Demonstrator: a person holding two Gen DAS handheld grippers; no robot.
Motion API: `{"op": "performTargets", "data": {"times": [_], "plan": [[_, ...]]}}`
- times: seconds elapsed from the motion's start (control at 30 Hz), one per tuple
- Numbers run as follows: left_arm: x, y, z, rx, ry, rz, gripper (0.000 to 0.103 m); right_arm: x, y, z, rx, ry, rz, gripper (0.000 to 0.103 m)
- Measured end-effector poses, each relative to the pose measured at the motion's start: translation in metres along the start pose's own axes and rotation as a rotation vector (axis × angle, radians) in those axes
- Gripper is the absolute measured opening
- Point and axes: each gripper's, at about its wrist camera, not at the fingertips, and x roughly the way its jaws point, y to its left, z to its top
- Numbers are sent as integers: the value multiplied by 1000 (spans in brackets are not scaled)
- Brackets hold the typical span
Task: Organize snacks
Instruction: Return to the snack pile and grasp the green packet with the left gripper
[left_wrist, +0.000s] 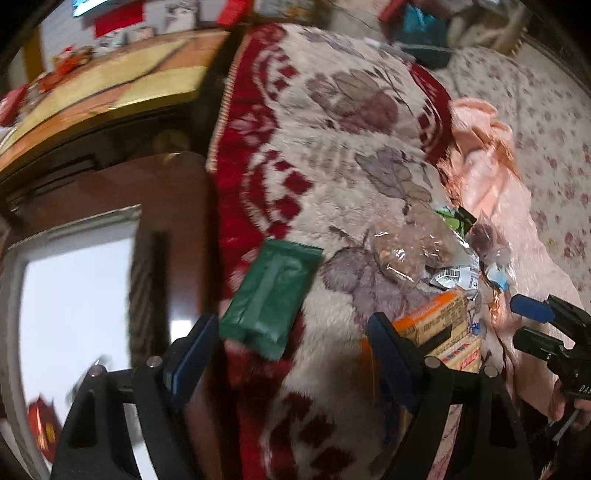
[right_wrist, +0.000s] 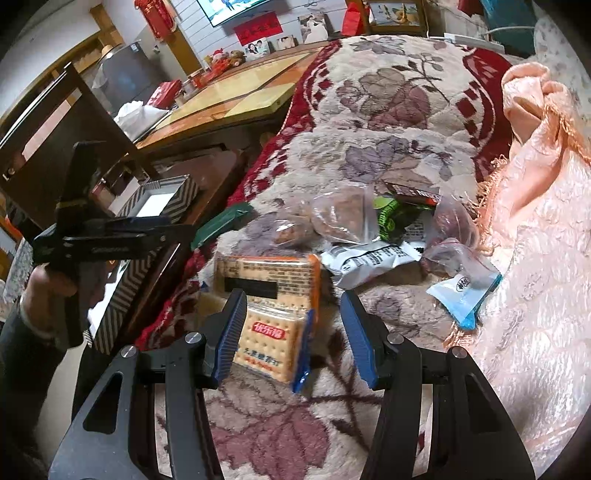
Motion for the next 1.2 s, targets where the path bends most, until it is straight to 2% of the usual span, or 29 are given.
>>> {"op": "performTargets", "data": {"times": [0.17, 0.4, 0.47, 0.5, 0.53, 0.67, 0.77, 0.87, 0.9, 0.93, 1.03, 1.07, 1.13, 1.17, 1.2], "plan": [[24, 6, 11, 42, 66, -4, 84, 5, -8, 2, 23, 2, 9, 53], [49, 1, 14, 95, 116, -12, 83, 12, -16, 7, 33, 11, 9, 53], [50, 2, 14, 88, 112, -45, 70, 13, -16, 10, 39, 13, 15, 53], [51, 3, 14, 73, 120, -81, 56, 13, -15, 12, 37, 9, 18, 53], [51, 4, 15, 60, 124, -107, 51, 13, -14, 14, 34, 5, 23, 53], [50, -3, 12, 76, 103, -77, 49, 16, -4, 28, 12, -6, 44, 53], [47, -2, 13, 49, 97, -71, 48, 22, 8, 43, -31, -7, 43, 53], [47, -5, 14, 59, 96, -64, 48, 34, 14, 56, -107, 11, -23, 55], [48, -6, 15, 62, 98, -58, 48, 39, 15, 60, -137, 18, -47, 66], [50, -7, 16, 62, 101, -51, 50, 44, 15, 62, -168, 22, -74, 72], [53, -9, 19, 50, 104, -26, 53, 57, 11, 68, -242, 38, -154, 72], [54, -9, 21, 45, 107, -17, 55, 61, 7, 70, -225, 51, -159, 72], [58, -9, 23, 24, 112, -3, 63, 74, -4, 73, -148, 85, -121, 72], [61, -10, 24, 15, 114, 5, 64, 84, -9, 73, -105, 109, -99, 74], [62, -11, 24, 13, 113, 11, 65, 94, -12, 71, -74, 138, -97, 80]]}}
